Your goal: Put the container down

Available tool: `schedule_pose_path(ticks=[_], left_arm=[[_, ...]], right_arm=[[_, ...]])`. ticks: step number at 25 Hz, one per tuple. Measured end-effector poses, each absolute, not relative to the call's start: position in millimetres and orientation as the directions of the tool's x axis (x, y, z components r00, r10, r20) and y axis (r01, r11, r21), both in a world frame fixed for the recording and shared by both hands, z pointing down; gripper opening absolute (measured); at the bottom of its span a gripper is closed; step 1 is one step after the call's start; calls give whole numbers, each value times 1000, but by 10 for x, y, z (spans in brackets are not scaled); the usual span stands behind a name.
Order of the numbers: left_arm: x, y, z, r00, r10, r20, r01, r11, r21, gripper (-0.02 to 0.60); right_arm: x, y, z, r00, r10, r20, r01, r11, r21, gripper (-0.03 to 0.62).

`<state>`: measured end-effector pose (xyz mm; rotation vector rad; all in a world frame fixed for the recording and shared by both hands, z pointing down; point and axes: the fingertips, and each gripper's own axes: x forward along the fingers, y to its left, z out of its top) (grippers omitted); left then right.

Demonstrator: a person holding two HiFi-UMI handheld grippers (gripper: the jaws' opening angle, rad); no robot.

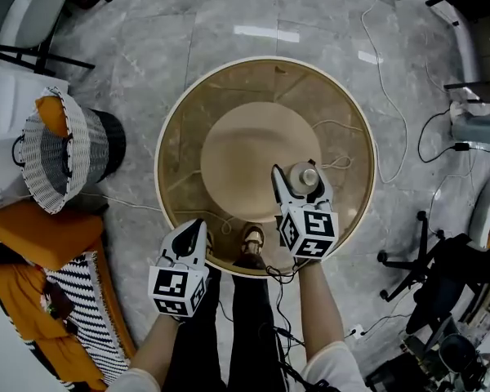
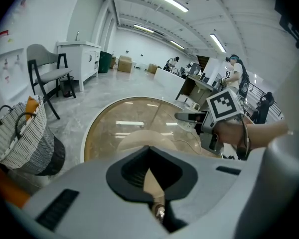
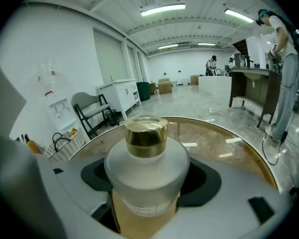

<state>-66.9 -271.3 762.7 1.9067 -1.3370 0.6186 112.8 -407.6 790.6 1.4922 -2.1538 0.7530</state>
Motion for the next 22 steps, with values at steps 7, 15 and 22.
schedule_pose_path(ticks=[7, 15, 22], left_arm=[[-663, -2752, 7685, 341, -592, 730, -940, -191, 284, 6], [-670, -2789, 7736, 341, -589, 732, -940, -189, 285, 6], [-666, -2793, 7769, 344, -585, 735, -939, -194, 285, 6]], right_arm=[[1080, -4154, 8014, -349, -717, 603, -934, 321, -158, 347], [1094, -4190, 8109, -339, -723, 602, -936, 324, -138, 347], [1131, -4173, 8217, -323, -725, 609, -940, 322, -116, 347]])
